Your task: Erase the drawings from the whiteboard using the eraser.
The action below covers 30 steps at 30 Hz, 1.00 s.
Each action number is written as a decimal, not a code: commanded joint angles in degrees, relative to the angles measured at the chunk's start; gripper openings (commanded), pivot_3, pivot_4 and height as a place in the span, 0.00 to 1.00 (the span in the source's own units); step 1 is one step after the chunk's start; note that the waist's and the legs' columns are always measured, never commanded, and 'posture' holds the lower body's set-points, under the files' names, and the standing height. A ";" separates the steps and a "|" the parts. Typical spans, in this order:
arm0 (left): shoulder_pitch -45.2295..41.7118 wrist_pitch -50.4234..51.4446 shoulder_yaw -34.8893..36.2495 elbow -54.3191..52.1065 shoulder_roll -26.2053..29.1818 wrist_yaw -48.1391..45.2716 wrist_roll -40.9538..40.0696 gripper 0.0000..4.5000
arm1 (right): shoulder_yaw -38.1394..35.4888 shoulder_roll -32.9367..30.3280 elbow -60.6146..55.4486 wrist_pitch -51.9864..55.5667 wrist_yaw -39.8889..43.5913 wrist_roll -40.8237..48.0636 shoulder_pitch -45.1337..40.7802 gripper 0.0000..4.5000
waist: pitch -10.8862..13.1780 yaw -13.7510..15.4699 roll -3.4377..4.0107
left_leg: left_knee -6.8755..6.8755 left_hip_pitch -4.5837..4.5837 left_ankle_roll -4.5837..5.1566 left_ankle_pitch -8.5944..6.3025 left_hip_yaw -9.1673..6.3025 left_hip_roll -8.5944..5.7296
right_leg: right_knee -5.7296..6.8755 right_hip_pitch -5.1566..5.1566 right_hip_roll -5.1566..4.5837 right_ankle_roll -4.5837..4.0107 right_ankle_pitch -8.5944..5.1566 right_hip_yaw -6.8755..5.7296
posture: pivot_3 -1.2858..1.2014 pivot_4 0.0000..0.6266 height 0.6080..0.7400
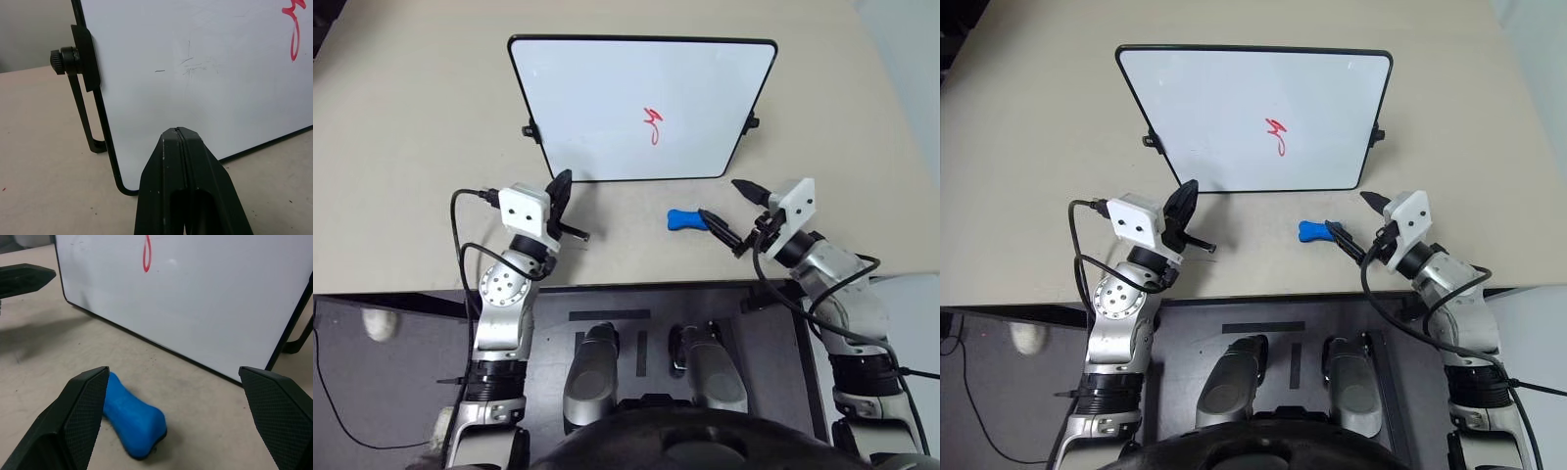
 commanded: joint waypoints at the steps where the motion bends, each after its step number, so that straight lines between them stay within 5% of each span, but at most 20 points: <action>1: -0.28 -0.10 -0.59 -2.86 -0.10 -0.32 -0.19 0.00 | -1.35 -0.55 -3.16 -0.02 -0.03 1.17 0.51 0.99 | 0.00 0.00 0.00 | 0.00 0.00 -0.01 0.00 0.00 0.00 | 0.00 0.00 0.00 0.01 0.00 0.00 | 0.52 0.24 1.00; 15: 1.26 -0.35 -1.17 -3.67 -1.05 0.81 0.49 0.00 | -0.07 -4.55 -6.14 2.30 3.14 1.76 0.40 0.99 | 0.00 -0.02 0.00 | 0.00 0.00 -0.04 0.01 0.21 0.00 | 0.00 0.00 0.06 0.17 -0.10 -0.01 | 0.52 0.24 1.00; 30: -1.59 -2.59 -0.65 0.24 -1.93 0.80 0.45 0.00 | 10.93 -10.84 -2.14 1.11 14.40 -3.71 -8.31 0.99 | 0.00 0.15 0.00 | 0.00 -0.03 -0.02 0.04 0.26 -0.04 | 0.00 0.03 0.09 0.01 -0.01 0.01 | 0.52 0.24 1.00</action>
